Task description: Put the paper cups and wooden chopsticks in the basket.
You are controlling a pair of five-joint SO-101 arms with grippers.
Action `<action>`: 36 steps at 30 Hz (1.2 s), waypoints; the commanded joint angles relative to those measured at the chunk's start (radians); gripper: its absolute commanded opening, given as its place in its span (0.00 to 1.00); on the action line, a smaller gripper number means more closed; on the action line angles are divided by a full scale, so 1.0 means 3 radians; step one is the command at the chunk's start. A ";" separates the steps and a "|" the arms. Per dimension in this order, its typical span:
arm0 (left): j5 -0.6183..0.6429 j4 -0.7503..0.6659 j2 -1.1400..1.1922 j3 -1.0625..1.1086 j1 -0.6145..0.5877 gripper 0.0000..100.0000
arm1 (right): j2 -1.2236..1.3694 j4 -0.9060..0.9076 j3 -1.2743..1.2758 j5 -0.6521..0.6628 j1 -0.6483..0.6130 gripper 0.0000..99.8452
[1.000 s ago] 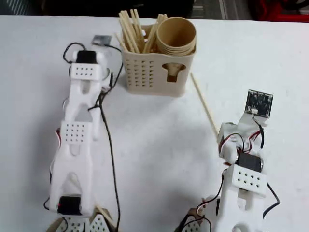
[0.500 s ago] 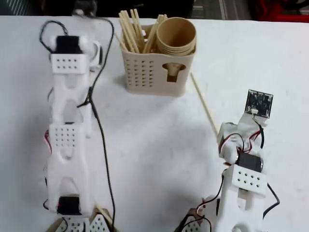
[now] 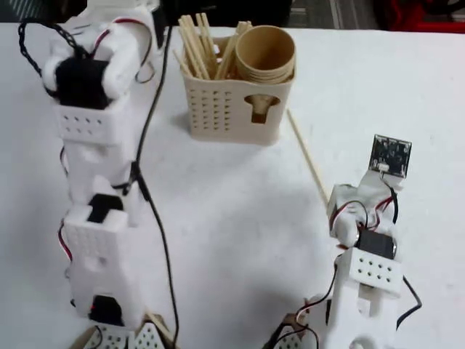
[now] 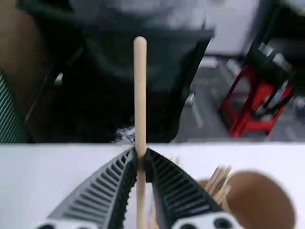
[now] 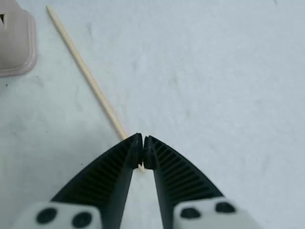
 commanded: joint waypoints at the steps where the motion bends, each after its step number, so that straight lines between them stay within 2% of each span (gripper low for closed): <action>1: 0.0138 -0.0532 -0.0202 -0.0092 0.0207 0.02 | -0.0059 -0.0064 -0.0031 -0.0010 -0.0003 0.02; 8: 0.0113 -0.1135 -0.0207 0.0353 0.0529 0.02 | -0.0059 -0.0064 -0.0041 -0.0010 -0.0003 0.02; 15: 0.0113 -0.1637 -0.0207 0.1146 0.0453 0.02 | -0.0059 -0.0064 -0.0041 0.0148 -0.0003 0.02; 21: 0.0113 -0.1928 -0.0212 0.1401 0.0340 0.02 | -0.0059 -0.0064 -0.0041 0.0148 -0.0003 0.02; 25: 0.0107 -0.1703 -0.0243 0.1376 0.0340 0.04 | -0.0059 -0.0064 -0.0041 0.0153 -0.0003 0.02; 31: 0.0107 -0.0849 -0.0432 0.1227 0.0366 0.27 | -0.0059 -0.0064 -0.0041 0.0153 -0.0003 0.02; 33: 0.0102 -0.0552 -0.0509 0.1105 0.0361 0.27 | -0.0059 -0.0064 -0.0041 0.0153 -0.0003 0.02; 36: -0.0118 -0.0225 -0.0601 0.0931 0.0350 0.23 | -0.0059 -0.0064 -0.0036 0.0153 -0.0003 0.02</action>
